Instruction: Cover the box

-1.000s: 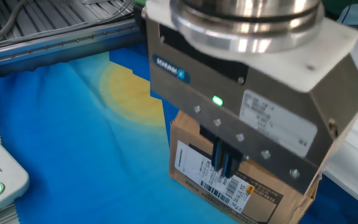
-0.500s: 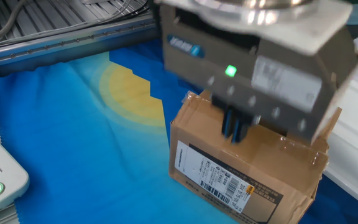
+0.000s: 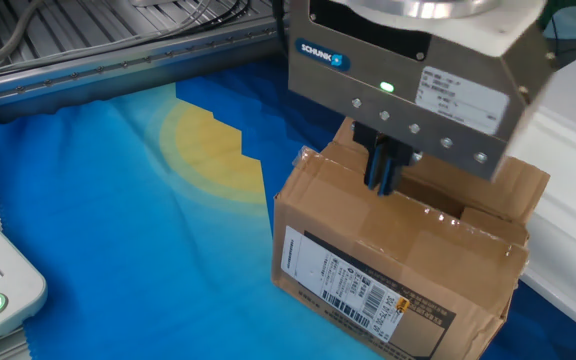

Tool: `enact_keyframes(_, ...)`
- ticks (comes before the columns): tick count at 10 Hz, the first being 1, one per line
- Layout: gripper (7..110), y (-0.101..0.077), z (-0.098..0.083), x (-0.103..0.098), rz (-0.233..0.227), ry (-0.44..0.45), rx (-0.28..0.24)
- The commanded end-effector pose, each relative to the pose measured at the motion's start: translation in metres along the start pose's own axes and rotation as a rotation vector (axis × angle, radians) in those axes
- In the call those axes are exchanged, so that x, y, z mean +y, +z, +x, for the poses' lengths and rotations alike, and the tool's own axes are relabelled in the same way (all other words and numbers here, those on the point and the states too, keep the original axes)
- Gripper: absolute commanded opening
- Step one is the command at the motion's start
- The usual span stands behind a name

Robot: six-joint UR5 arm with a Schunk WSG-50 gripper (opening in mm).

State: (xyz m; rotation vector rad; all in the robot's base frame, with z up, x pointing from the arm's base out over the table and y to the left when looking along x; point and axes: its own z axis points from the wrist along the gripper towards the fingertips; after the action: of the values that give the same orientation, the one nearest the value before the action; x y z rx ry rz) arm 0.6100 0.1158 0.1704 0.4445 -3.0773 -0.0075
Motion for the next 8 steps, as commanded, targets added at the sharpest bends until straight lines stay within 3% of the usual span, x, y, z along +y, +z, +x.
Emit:
enact_keyframes(1, 7, 0.015, 0.021, -0.009, 0.002, -0.018, -0.034)
enact_keyframes(3, 7, 0.01, 0.025, -0.008, 0.001, -0.01, -0.026)
enact_keyframes(6, 7, -0.003, 0.013, 0.0, 0.007, 0.011, 0.009)
enact_keyframes(7, 7, -0.003, 0.003, 0.003, -0.006, 0.036, -0.031)
enact_keyframes(8, 7, -0.004, -0.01, 0.016, -0.061, 0.086, -0.081)
